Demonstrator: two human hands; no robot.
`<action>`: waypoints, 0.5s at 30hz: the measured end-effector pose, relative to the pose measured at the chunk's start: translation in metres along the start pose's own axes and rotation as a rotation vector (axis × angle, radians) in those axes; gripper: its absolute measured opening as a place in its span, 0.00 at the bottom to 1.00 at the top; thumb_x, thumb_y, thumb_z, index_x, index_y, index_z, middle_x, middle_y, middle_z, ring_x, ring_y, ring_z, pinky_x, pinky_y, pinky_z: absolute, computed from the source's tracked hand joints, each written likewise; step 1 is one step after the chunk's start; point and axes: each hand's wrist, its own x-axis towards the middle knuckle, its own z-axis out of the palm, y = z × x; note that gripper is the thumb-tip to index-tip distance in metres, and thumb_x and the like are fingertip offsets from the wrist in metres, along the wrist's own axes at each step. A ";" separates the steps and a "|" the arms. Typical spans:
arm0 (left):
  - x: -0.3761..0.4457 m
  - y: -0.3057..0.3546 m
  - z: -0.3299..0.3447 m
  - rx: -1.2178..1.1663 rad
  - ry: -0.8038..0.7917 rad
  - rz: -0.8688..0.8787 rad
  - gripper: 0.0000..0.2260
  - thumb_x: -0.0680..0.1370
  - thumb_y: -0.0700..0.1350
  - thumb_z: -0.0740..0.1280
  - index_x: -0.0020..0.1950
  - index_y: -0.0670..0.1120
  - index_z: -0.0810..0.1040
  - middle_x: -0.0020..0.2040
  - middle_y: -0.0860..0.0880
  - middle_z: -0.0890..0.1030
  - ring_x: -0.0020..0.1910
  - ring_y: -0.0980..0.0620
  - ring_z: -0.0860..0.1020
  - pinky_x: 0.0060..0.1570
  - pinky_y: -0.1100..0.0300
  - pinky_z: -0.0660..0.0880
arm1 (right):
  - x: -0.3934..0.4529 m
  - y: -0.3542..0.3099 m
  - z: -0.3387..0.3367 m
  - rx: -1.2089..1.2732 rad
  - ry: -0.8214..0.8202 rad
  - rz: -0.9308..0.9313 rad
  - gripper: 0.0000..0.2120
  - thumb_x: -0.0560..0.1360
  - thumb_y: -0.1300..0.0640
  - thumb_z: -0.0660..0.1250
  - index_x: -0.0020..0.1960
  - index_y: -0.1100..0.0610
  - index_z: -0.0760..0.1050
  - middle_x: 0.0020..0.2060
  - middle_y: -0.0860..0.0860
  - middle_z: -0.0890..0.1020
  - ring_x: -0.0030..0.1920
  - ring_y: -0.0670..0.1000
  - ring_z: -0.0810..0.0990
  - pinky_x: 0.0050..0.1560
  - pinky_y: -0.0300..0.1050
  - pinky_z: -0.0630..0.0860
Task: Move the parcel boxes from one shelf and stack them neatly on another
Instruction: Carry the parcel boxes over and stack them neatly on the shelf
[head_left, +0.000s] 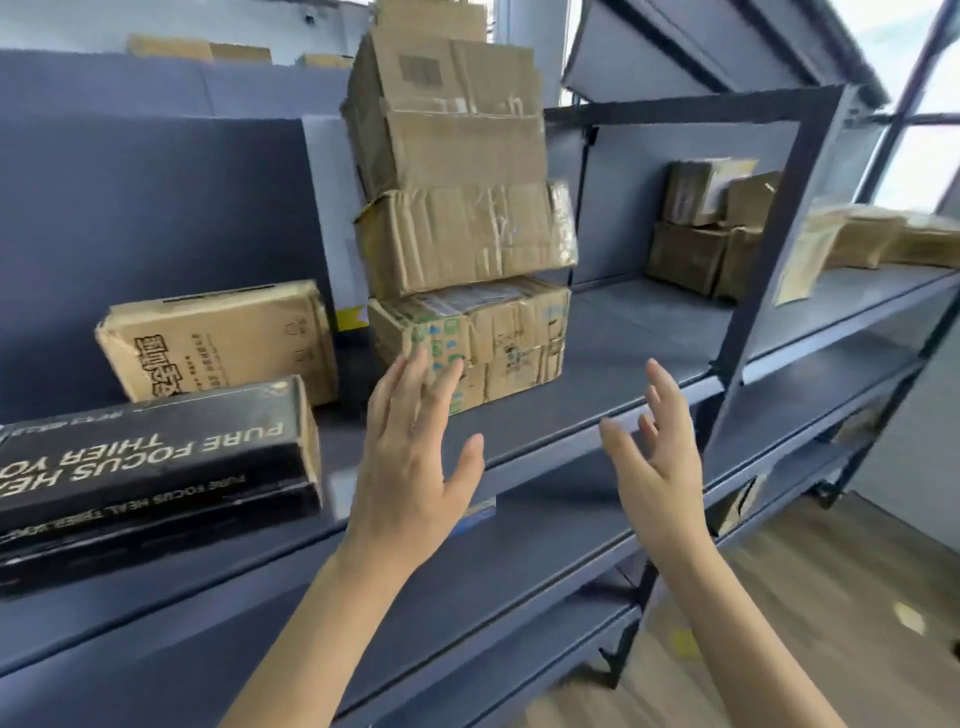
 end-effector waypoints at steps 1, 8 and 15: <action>0.009 0.016 0.010 -0.046 -0.026 0.010 0.25 0.76 0.53 0.58 0.72 0.49 0.61 0.74 0.42 0.63 0.73 0.46 0.56 0.71 0.67 0.46 | 0.005 0.002 -0.022 -0.005 0.040 0.005 0.27 0.79 0.57 0.63 0.70 0.40 0.55 0.74 0.42 0.58 0.75 0.44 0.54 0.75 0.54 0.56; 0.048 0.133 0.110 -0.186 -0.269 0.167 0.31 0.74 0.60 0.55 0.75 0.48 0.60 0.76 0.45 0.58 0.76 0.47 0.54 0.71 0.59 0.49 | 0.015 0.020 -0.170 -0.296 0.177 -0.013 0.27 0.78 0.57 0.63 0.74 0.47 0.58 0.75 0.46 0.56 0.75 0.42 0.53 0.63 0.21 0.50; 0.054 0.223 0.202 -0.066 -0.432 0.269 0.29 0.80 0.53 0.58 0.77 0.47 0.51 0.78 0.47 0.49 0.77 0.48 0.45 0.73 0.51 0.43 | 0.023 0.057 -0.289 -0.771 0.066 0.010 0.28 0.80 0.51 0.60 0.76 0.50 0.55 0.77 0.50 0.50 0.77 0.50 0.42 0.75 0.49 0.49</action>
